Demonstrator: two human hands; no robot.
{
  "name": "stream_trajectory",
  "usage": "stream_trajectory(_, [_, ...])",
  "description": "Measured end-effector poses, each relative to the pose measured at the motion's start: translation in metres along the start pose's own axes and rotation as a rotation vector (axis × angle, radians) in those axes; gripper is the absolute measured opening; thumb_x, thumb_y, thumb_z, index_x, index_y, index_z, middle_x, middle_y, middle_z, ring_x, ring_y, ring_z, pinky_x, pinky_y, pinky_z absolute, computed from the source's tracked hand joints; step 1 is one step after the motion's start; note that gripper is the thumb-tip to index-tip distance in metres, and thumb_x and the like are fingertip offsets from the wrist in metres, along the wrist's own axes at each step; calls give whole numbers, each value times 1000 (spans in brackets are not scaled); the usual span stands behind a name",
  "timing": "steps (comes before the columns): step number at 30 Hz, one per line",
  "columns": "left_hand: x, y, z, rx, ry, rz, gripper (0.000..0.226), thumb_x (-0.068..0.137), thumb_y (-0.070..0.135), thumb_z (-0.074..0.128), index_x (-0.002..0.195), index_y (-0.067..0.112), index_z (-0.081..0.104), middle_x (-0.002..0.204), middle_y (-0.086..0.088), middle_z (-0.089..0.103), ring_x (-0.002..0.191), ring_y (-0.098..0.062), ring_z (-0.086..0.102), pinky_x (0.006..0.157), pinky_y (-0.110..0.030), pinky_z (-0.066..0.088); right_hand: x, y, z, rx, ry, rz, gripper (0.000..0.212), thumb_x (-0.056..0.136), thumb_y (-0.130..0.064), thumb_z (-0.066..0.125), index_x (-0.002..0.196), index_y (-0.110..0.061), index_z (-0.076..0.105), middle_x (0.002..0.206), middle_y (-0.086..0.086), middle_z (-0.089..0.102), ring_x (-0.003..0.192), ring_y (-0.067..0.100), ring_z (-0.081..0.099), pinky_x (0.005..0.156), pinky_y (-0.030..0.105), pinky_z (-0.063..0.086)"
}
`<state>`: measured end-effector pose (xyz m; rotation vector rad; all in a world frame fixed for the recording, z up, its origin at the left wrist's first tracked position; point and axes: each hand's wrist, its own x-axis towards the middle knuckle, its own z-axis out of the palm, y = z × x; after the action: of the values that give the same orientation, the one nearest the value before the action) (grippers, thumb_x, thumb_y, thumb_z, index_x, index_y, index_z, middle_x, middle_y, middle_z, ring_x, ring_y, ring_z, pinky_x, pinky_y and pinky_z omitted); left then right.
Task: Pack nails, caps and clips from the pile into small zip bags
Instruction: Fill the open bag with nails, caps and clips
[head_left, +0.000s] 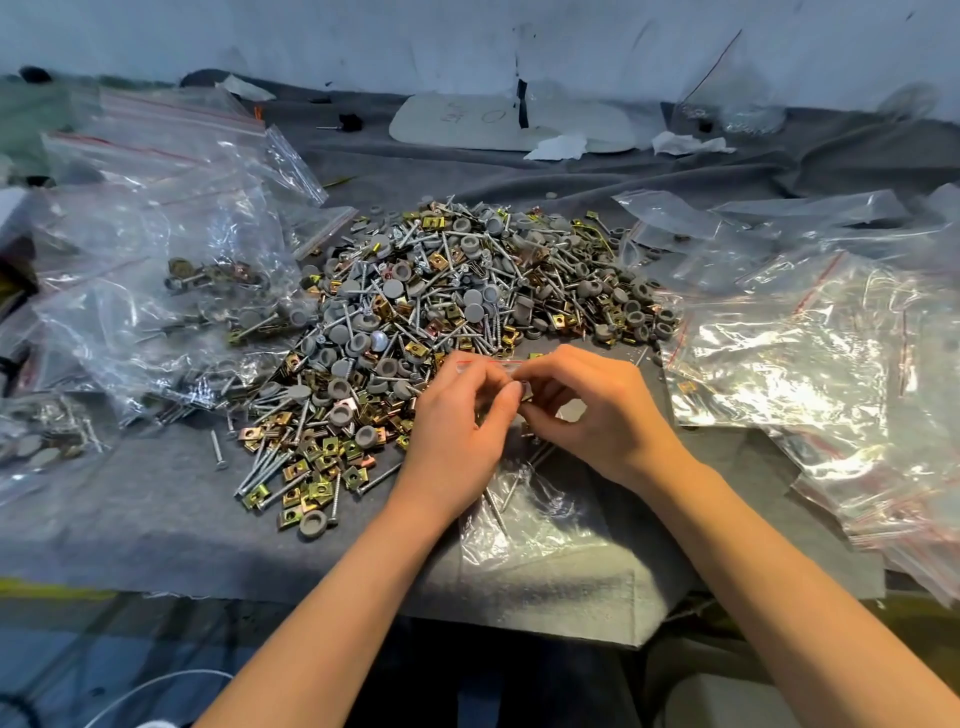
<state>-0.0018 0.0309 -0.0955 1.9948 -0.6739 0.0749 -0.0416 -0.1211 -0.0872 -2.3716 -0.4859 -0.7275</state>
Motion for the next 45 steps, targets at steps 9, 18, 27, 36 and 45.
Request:
stream_trajectory(9, [0,-1,-2,10,-33,14,17,94,4,56,79,9,55,99,2,51,92,4,49,80,-2,35,-1,-3,1,-99,-59,-27,28,72,5,73,99,2,68,87,7,66,73,13,60,65,28,53])
stream_trajectory(18, [1,-4,-6,-60,32,-62,14,96,10,56,82,9,59,98,-4,57,88,-4,51,75,-7,40,-2,20,-14,-150,137,71,15,75,8,73,89,4,68,84,10,64,69,17,61,62,30,56])
stream_trajectory(27, [-2,2,-7,-228,-7,-42,12,94,14,58,86,22,62,100,4,59,90,3,56,77,-8,45,2,21,-11,-137,259,236,25,84,0,67,109,0,67,109,13,64,102,23,61,92,30,48])
stream_trajectory(36, [0,0,-7,-255,-18,-43,13,94,12,58,89,20,66,102,1,60,99,-12,60,80,-12,49,-2,-10,0,236,178,144,13,81,0,71,94,0,69,86,5,69,79,12,66,74,21,53])
stream_trajectory(45, [1,2,-15,-285,14,-43,27,90,10,65,99,35,60,97,17,66,92,1,64,86,-24,52,-4,-5,-25,447,277,433,23,84,4,66,87,-19,68,77,-1,70,72,14,67,69,23,54])
